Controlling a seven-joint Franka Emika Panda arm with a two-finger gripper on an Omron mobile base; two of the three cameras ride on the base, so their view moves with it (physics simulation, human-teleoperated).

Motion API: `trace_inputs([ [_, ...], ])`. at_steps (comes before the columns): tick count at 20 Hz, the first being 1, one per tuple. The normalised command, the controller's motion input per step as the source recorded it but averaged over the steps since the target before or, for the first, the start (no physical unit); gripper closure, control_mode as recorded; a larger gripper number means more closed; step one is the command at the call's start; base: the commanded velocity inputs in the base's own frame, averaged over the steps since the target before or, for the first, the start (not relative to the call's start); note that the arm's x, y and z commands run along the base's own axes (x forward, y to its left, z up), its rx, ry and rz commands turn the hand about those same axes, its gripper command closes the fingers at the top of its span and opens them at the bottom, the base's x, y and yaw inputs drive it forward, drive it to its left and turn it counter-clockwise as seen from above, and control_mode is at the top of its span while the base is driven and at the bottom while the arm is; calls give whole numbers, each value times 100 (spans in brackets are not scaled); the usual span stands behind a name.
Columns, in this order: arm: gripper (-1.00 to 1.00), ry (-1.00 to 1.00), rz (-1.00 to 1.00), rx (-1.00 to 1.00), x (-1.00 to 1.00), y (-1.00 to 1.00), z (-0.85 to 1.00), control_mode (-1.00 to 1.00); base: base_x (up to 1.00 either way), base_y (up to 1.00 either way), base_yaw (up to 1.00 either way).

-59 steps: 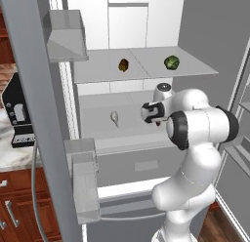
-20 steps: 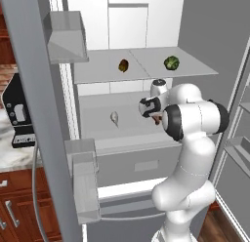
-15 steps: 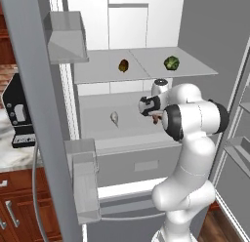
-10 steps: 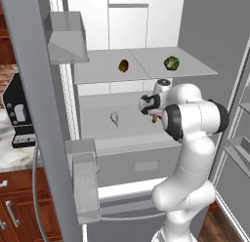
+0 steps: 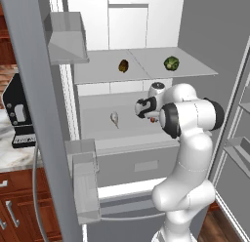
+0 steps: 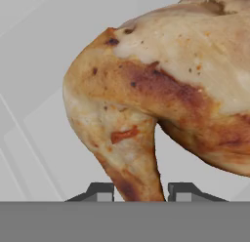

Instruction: Gather the broccoli and sweet potato from the fridge and place them on a tray on the dining counter. Then gather the chicken drumstick and fish from the fridge and place them on the other tray.

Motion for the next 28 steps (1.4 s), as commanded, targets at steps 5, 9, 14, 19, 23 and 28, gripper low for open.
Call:
trace_inputs([
  [5, 100, -1, -11, 0, -15, 24, -100, -100, 0, 0, 0],
  [9, 100, 4, -4, 0, 17, 0, -96, -100, 0, 0, 0],
  [14, 100, 0, 0, -10, -2, -2, -51, -100, 0, 0, 0],
  [19, 100, -7, 0, -2, -26, 0, -27, -100, 0, 0, 0],
  [23, 100, -16, 4, 0, -50, -5, -3, -100, 0, 0, 0],
  [28, 100, -4, 7, 0, -50, -5, 0, -100, 0, 0, 0],
])
